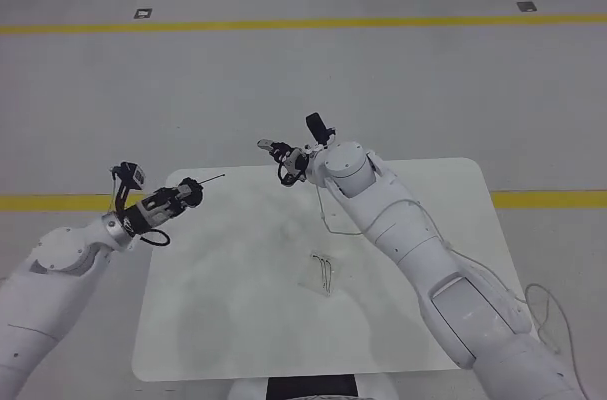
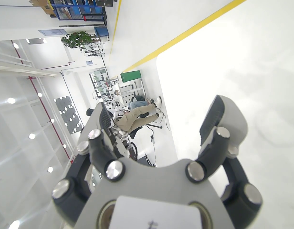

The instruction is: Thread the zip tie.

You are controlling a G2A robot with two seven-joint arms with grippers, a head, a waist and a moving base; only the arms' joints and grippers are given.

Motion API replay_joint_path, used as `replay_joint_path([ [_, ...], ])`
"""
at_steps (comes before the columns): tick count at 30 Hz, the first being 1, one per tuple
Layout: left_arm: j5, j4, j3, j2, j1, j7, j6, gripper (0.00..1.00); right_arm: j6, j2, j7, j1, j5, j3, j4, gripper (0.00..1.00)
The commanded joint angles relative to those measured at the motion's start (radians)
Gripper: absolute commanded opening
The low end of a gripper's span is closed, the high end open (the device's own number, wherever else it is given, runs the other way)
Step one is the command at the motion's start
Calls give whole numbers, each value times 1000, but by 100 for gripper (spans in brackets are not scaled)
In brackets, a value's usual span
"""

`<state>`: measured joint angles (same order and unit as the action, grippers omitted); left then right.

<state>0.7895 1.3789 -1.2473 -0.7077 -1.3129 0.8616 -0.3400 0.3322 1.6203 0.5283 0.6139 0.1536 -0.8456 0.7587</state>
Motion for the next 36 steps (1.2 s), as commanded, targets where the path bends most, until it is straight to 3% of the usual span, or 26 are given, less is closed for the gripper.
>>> replay_joint_path([
  [1, 83, -46, -3, -5, -1, 105, 0, 0, 0, 0, 0, 0, 0, 0, 0, 100],
  [3, 101, -84, -2, -9, 13, 151, 0, 0, 0, 0, 0, 0, 0, 0, 0, 100],
  [10, 101, -84, -2, -9, 13, 151, 0, 0, 0, 0, 0, 0, 0, 0, 0, 100],
  [12, 151, -89, 5, -14, 9, 132, 59, 0, -7, -1, -10, 7, -9, 1, 2, 100],
  [13, 164, -95, 2, -15, 13, 151, 83, 0, -29, -3, -19, 16, -38, 7, 14, 100],
  [18, 375, -162, -39, -14, 16, 373, 270, 0, -216, -24, 125, 63, 0, -36, 35, 100],
  [22, 410, -212, -58, -12, 22, 486, 330, 0, -372, -34, 266, 74, 54, -67, 18, 100],
  [23, 404, -222, -59, -13, 24, 499, 332, 0, -413, -35, 306, 68, 64, -70, 1, 100],
  [28, 381, -241, -37, -23, 32, 497, 329, 0, -494, -9, 417, 24, 117, -36, -68, 100],
  [36, 373, -239, -36, -24, 34, 485, 319, 0, -499, -5, 425, 18, 119, -27, -82, 100],
])
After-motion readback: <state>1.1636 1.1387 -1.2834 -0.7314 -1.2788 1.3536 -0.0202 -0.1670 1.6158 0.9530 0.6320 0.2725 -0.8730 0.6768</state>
